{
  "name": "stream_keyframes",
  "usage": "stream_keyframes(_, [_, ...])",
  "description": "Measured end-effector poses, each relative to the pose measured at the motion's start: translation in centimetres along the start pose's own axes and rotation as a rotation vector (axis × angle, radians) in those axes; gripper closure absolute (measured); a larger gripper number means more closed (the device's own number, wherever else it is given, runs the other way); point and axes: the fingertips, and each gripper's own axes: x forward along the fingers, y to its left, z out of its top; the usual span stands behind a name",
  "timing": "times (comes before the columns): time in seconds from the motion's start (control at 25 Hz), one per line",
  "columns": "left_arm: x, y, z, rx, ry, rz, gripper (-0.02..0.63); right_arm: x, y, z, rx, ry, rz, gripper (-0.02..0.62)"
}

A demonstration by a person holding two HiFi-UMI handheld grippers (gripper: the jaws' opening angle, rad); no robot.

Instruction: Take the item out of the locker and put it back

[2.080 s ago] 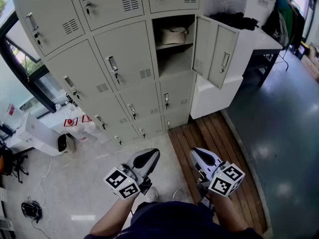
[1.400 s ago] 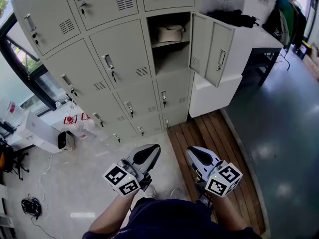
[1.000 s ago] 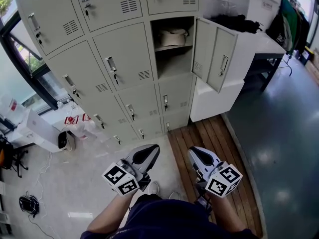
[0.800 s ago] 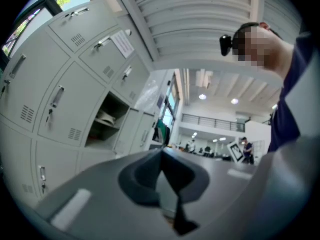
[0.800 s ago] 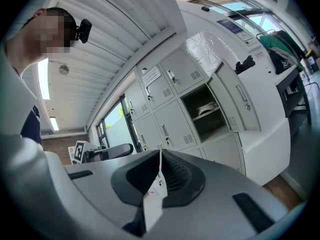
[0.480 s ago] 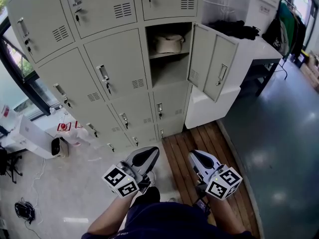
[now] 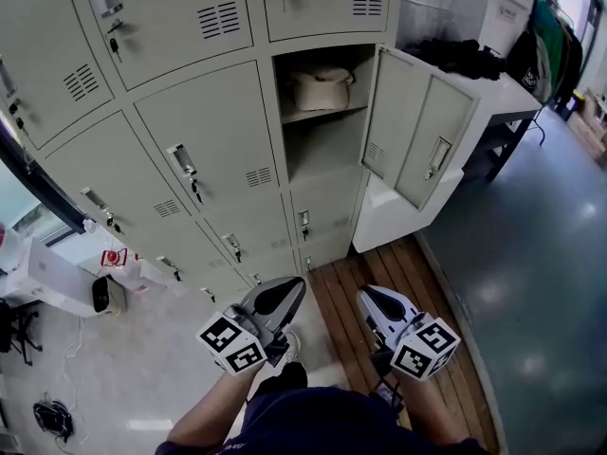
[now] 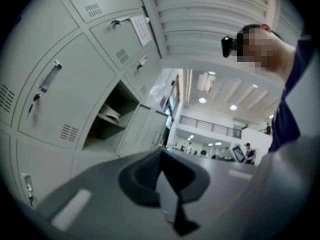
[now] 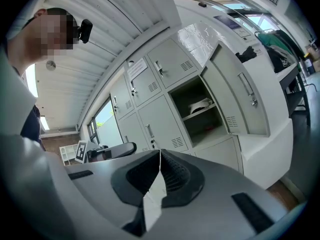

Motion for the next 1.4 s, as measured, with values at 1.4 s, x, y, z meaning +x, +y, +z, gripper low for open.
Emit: stream_keyframes(1.4, [14.4, 18.6, 6.5, -0.254, -0.022, -0.086, 0.594, 15.0, -7.4, 4.0, 0.028, -0.014, -0.172, 0.589])
